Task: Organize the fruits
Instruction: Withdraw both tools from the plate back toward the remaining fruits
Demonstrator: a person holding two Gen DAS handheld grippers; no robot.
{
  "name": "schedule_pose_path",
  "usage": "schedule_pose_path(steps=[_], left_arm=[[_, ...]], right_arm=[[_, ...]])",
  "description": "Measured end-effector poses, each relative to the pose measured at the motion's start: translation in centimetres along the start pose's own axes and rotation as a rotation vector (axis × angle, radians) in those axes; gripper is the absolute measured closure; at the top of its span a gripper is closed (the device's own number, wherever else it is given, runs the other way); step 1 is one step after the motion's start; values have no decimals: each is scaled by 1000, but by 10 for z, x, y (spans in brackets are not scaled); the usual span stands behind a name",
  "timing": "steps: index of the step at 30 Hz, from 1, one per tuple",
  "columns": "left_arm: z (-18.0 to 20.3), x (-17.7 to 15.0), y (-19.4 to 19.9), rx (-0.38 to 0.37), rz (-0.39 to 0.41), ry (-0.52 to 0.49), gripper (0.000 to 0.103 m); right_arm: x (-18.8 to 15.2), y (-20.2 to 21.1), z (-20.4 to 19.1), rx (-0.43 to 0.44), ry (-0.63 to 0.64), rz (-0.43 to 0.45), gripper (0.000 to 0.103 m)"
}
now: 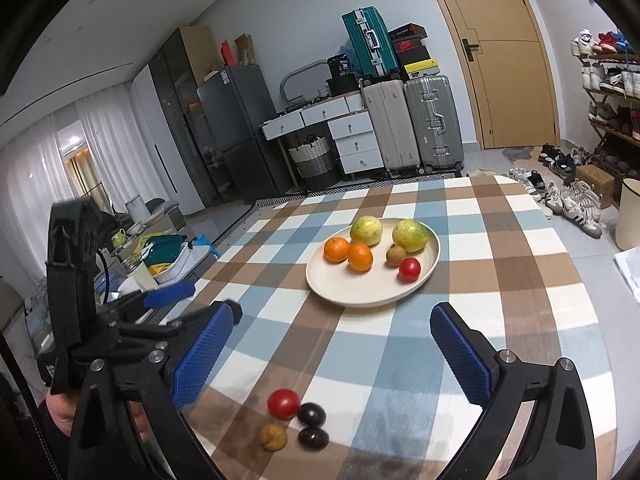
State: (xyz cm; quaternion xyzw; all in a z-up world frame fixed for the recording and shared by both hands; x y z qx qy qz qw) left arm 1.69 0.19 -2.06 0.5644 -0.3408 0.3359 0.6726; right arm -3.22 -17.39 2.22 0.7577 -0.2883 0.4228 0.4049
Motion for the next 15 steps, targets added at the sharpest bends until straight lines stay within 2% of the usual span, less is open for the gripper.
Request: schedule_pose_path(steps=[15], left_arm=[[5, -66, -3, -30, -132, 12, 1]], right_arm=[[-31, 18, -2, -15, -21, -48, 1]])
Point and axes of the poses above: each gripper's, at about its wrist camera, not at the fingertips, and y roughly against the way its jaws point, z to its right, x to its top, the point moved 3 cm from there along -y, roughly the way its jaws point, and after that the axes turned 9 degrees about z, right-handed, at the moved point
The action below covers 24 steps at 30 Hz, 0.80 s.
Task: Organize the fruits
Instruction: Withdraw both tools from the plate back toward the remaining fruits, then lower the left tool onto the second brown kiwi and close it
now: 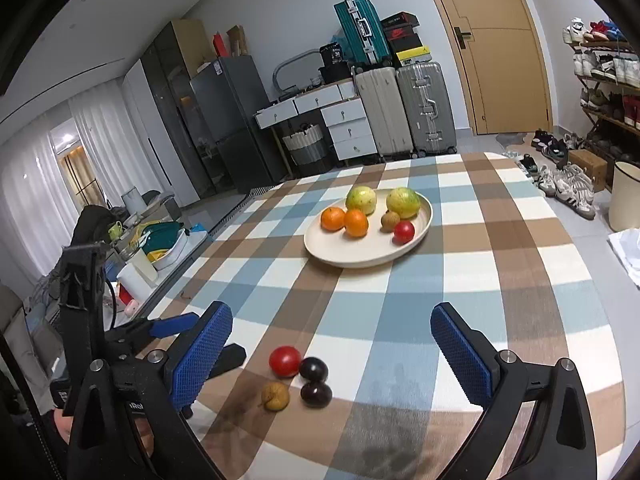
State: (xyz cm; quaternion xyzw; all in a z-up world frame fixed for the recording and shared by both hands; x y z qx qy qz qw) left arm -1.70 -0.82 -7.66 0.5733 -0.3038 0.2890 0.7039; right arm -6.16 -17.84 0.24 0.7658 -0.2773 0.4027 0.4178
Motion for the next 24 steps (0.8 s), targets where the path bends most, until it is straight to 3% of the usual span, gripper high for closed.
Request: schedule_pose_path(steps=[10, 18, 20, 24], left_arm=[[10, -21, -15, -21, -64, -18, 1], [18, -32, -27, 3, -94, -55, 2], [20, -34, -29, 5, -91, -63, 8], [24, -35, -30, -45, -100, -60, 42]], right_arm=[[-16, 4, 1, -12, -10, -28, 1], [-19, 6, 2, -11, -15, -32, 1], [-20, 6, 2, -12, -16, -34, 2], [-24, 8, 4, -15, -19, -36, 2]])
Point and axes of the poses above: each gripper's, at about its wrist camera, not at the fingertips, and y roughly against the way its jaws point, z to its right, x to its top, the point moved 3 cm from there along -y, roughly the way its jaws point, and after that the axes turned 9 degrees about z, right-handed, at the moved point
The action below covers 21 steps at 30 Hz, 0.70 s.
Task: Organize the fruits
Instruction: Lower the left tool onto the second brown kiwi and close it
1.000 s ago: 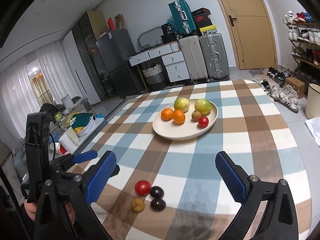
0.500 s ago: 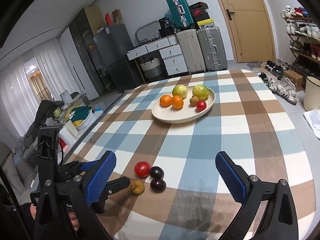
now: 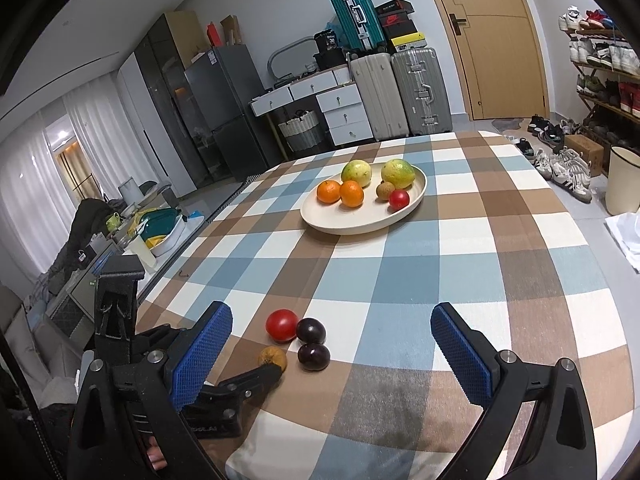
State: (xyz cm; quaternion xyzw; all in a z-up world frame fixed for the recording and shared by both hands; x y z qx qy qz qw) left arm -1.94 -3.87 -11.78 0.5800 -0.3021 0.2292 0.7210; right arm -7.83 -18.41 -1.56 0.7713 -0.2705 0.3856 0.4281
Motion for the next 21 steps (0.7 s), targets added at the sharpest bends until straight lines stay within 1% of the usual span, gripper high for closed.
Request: schedule_pose_path(steps=[1, 2, 3, 4, 8, 12, 16, 21], left_arm=[[1, 0, 1, -26, 2, 5, 52], [2, 1, 1, -42, 4, 6, 57], [3, 1, 2, -50, 5, 3, 70], [5, 1, 2, -58, 3, -5, 80], [7, -1, 4, -95, -1, -3, 80], [9, -2, 9, -105, 11, -14, 81], [4, -1, 18, -106, 31, 0, 81], [-10, 2, 31, -95, 60, 36, 81]], right_arm=[[0, 0, 0, -1, 1, 0, 2], [-1, 1, 1, -2, 1, 0, 2], [-1, 1, 1, -2, 0, 0, 2], [-2, 2, 2, -4, -1, -1, 2], [-4, 3, 3, -6, -6, -8, 2], [-6, 2, 4, -7, -14, -19, 2], [-9, 1, 4, 1, -22, -31, 2], [-15, -2, -1, 17, -10, -54, 2]])
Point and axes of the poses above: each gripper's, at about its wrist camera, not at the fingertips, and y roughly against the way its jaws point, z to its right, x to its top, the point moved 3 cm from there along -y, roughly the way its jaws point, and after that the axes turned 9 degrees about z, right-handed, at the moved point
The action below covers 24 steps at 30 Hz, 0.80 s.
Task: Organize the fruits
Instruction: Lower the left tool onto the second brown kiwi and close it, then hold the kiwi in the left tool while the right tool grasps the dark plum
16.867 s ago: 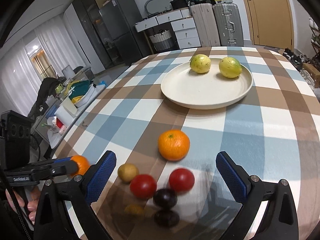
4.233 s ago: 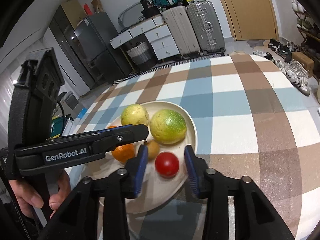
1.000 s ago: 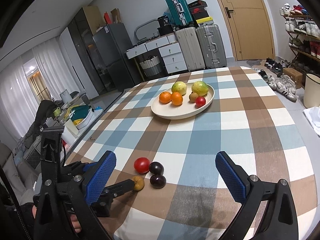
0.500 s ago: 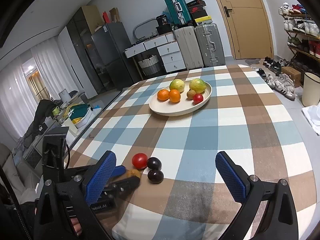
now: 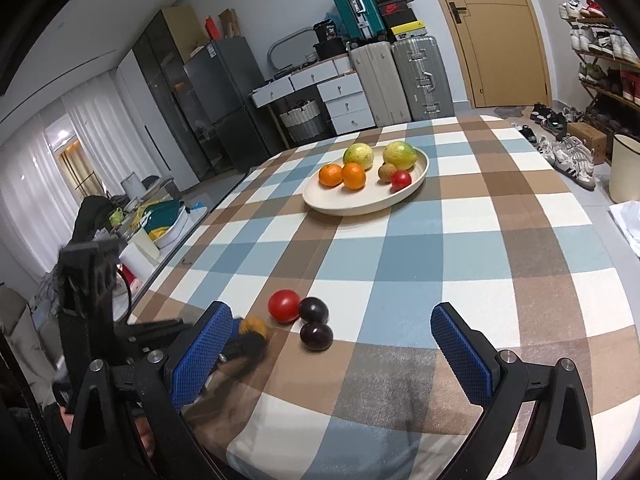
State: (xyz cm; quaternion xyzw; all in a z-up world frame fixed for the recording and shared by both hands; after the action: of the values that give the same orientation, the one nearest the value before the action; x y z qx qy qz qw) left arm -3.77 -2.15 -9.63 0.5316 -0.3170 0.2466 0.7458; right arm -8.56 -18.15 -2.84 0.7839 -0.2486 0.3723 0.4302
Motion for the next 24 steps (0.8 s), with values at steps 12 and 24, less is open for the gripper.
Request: schedule_pose_path(steps=[12, 24], left_arm=[[-15, 0, 17, 3, 21, 41, 81], [-29, -4, 23, 6, 28, 86, 81]], right_arm=[[-20, -22, -1, -9, 5, -73, 2], [-33, -43, -12, -47, 67, -93, 4]])
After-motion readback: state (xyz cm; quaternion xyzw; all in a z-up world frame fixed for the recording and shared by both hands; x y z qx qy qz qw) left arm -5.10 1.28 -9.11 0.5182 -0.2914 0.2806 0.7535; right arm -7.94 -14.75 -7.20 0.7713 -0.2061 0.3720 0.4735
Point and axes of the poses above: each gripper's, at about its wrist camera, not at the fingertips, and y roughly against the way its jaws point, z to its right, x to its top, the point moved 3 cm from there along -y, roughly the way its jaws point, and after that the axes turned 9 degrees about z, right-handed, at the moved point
